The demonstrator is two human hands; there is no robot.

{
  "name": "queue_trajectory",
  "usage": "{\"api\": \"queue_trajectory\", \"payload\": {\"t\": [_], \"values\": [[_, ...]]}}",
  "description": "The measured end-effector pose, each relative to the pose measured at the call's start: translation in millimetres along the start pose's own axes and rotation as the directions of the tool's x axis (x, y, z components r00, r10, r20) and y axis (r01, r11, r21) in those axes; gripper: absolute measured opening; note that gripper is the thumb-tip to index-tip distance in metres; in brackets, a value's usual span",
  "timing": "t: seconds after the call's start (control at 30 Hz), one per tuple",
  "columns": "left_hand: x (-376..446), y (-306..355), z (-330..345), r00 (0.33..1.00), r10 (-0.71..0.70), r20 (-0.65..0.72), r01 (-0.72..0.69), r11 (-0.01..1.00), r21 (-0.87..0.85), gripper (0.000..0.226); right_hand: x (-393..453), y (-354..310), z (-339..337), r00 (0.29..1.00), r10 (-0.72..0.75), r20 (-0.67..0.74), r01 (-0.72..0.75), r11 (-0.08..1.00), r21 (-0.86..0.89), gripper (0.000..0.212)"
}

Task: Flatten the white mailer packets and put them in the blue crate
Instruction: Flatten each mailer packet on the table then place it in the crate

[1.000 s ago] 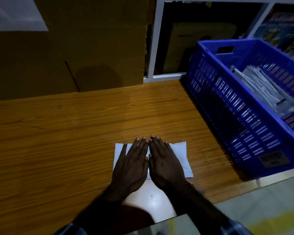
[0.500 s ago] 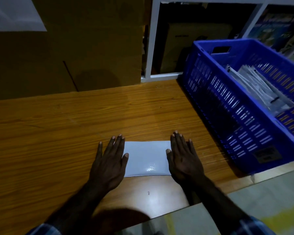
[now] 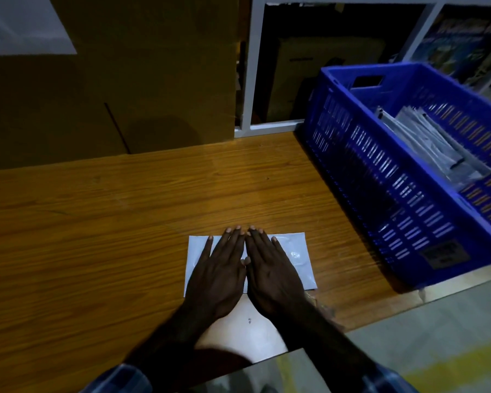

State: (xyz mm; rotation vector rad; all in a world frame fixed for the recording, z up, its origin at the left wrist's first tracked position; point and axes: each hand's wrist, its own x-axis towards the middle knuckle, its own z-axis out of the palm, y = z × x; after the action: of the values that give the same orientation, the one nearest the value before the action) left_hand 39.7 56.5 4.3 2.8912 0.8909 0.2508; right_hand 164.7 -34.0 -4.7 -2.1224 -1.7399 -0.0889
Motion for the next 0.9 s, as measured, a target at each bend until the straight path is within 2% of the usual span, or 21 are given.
{"api": "queue_trajectory", "payload": {"t": [0.13, 0.27, 0.37, 0.47, 0.53, 0.63, 0.73, 0.9], "values": [[-3.4, -8.1, -1.2, 0.999, -0.040, 0.008, 0.040, 0.999, -0.006, 0.060, -1.1, 4.5, -7.9, 0.998, 0.057, 0.032, -0.056, 0.998, -0.039, 0.052], [-18.5, -36.7, -6.4, 0.992, -0.129, 0.011, 0.129, 0.992, 0.009, 0.061, -17.0, 43.0, -24.6, 0.977, 0.208, 0.054, -0.196, 0.965, -0.173, 0.057], [-24.3, -50.1, -12.4, 0.987, -0.158, 0.017, 0.158, 0.987, 0.024, 0.064, -26.0, 64.1, -32.2, 0.967, 0.250, 0.053, -0.231, 0.944, -0.233, 0.059], [-16.1, -34.9, -20.2, 0.988, -0.154, -0.006, 0.154, 0.988, -0.015, 0.065, -18.8, 48.6, -32.9, 0.968, 0.247, 0.034, -0.235, 0.950, -0.203, 0.059], [-8.0, -15.5, -23.9, 0.995, -0.092, -0.026, 0.091, 0.995, -0.034, 0.062, -9.2, 28.3, -31.6, 0.982, 0.188, 0.032, -0.181, 0.970, -0.164, 0.058], [-2.9, 2.4, -19.3, 0.999, -0.024, 0.021, 0.024, 1.000, -0.012, 0.064, -2.2, 4.0, -22.1, 0.993, 0.105, 0.045, -0.101, 0.991, -0.091, 0.056], [-3.4, 1.9, -10.0, 0.997, -0.027, 0.075, 0.028, 1.000, -0.013, 0.065, -1.5, 0.2, -10.1, 0.994, 0.087, 0.058, -0.084, 0.994, -0.067, 0.055], [-1.9, 4.0, -10.3, 0.997, -0.039, 0.065, 0.041, 0.999, -0.024, 0.064, -2.4, 1.6, -6.0, 0.996, 0.072, 0.053, -0.069, 0.996, -0.055, 0.054]]}}
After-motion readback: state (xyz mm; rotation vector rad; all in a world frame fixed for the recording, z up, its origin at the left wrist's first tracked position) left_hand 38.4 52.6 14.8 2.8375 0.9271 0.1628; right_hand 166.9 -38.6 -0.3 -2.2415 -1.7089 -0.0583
